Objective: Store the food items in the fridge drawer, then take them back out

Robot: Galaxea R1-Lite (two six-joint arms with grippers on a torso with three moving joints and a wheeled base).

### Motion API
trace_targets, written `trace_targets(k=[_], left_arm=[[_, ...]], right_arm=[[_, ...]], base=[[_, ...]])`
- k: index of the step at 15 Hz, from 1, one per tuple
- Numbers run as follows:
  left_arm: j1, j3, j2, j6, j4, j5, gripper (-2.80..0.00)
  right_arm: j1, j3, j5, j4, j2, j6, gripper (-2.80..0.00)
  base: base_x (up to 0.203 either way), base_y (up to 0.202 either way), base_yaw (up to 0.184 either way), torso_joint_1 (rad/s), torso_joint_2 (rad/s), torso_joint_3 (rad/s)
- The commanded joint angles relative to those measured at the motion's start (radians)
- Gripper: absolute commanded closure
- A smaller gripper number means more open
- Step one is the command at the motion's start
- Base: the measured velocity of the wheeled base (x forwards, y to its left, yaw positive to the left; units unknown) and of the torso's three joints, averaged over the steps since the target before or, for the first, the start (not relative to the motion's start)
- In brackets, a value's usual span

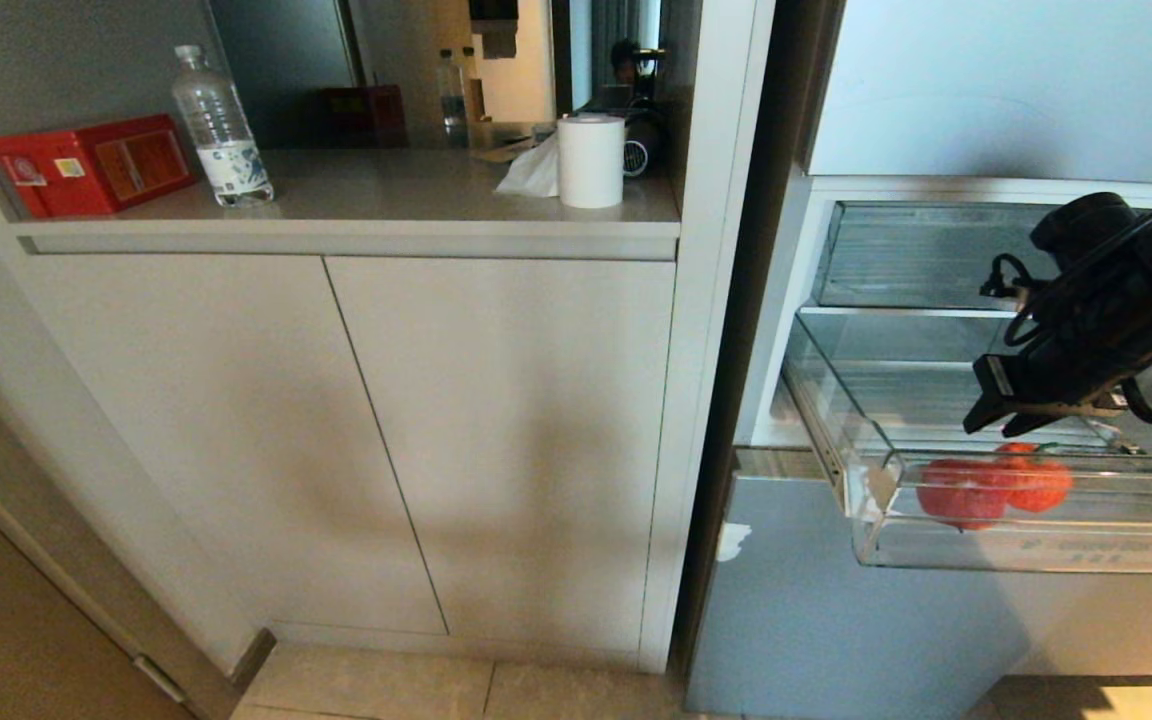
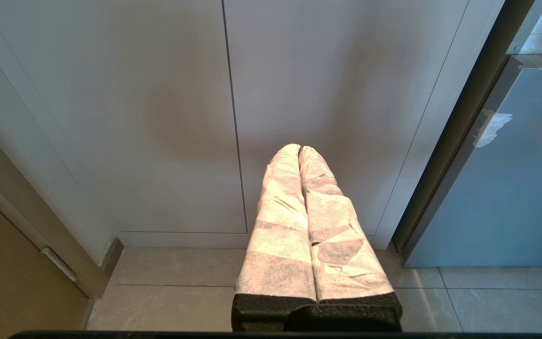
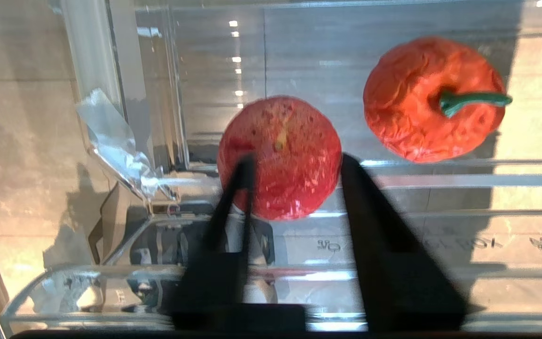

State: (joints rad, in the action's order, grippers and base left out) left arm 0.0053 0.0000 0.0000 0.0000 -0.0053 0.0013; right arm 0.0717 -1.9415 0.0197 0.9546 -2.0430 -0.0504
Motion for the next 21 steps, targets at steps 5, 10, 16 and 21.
trace_targets(k=[5, 10, 16, 21], left_arm=[[-0.001, 0.000, 0.002, 0.000, -0.001, 0.000, 0.00], [0.001, 0.000, 0.002, 0.000, -0.001, 0.000, 0.00], [0.001, 0.001, 0.002, 0.000, -0.001, 0.000, 0.00], [0.000, 0.001, 0.002, 0.000, -0.001, 0.000, 0.00]], right_arm=[[-0.001, 0.003, 0.000, 0.039, -0.049, 0.001, -2.80], [-0.002, 0.009, 0.002, 0.043, -0.111, 0.003, -2.80], [-0.004, 0.035, 0.000, 0.044, -0.129, 0.004, -2.80], [-0.006, 0.036, 0.000, 0.059, -0.128, 0.007, 0.00]], base=[[0.000, 0.000, 0.000, 0.000, 0.00, 0.000], [0.000, 0.000, 0.000, 0.000, 0.00, 0.000], [0.000, 0.000, 0.000, 0.000, 0.00, 0.000], [0.000, 0.000, 0.000, 0.000, 0.00, 0.000]])
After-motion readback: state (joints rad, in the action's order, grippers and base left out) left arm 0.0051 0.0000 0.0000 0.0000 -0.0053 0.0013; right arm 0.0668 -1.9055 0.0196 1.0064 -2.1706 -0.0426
